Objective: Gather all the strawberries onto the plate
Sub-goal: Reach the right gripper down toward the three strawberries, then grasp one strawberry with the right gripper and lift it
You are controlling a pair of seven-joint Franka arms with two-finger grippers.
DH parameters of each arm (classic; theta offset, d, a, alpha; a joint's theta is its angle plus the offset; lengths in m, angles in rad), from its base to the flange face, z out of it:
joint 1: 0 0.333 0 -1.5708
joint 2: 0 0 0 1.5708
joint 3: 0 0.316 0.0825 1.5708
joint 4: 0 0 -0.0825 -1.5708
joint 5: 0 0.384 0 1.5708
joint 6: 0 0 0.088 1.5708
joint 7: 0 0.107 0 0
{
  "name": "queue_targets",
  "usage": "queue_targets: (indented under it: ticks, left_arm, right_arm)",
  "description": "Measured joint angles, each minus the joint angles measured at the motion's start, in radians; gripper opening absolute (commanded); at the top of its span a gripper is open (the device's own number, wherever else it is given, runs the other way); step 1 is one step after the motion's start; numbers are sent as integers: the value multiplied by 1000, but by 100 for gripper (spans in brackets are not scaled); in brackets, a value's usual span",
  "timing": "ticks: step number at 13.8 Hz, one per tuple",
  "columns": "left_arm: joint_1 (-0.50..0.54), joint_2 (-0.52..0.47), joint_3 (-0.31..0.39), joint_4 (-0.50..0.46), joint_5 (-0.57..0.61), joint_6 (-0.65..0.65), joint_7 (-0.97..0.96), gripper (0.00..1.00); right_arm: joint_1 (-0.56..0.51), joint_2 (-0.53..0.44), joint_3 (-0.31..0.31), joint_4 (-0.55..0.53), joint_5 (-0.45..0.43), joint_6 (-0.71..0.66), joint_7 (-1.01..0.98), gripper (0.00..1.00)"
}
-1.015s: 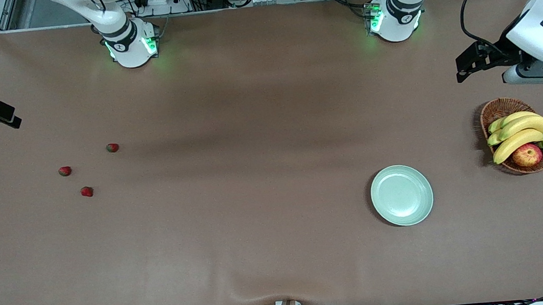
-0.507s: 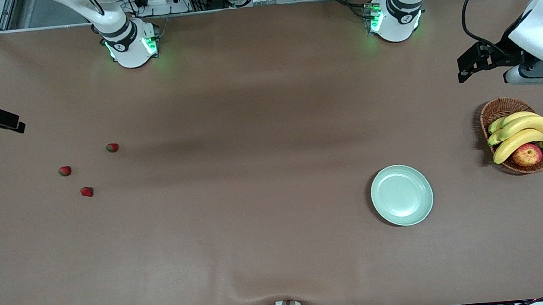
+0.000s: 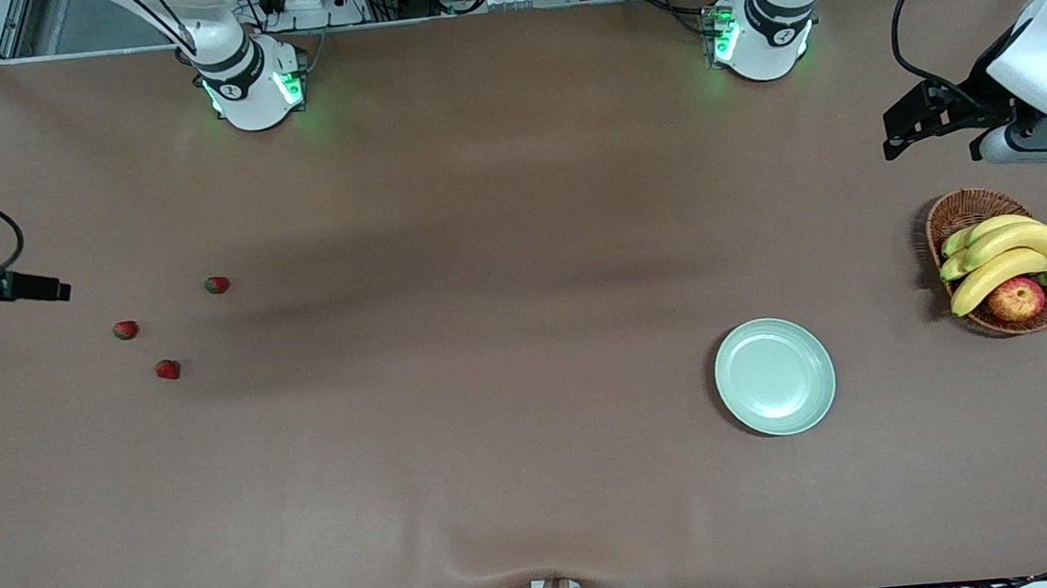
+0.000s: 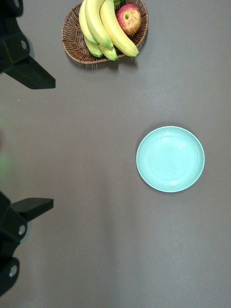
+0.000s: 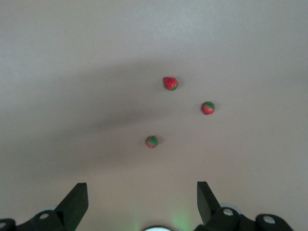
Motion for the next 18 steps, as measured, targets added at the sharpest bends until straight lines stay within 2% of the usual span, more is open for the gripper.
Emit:
queue_targets:
  ticks: [5, 14, 18]
  left_arm:
    - [1, 6, 1, 0, -3, 0, 0, 100]
    - [20, 8, 2, 1, -4, 0, 0, 100]
    - [30, 11, 2, 0, -5, 0, 2, 100]
  right_arm:
    - [-73, 51, -2, -152, 0, 212, -94, 100]
    - [-104, 263, -2, -169, 0, 393, -105, 100]
    - [-105, 318, -2, -170, 0, 448, -105, 100]
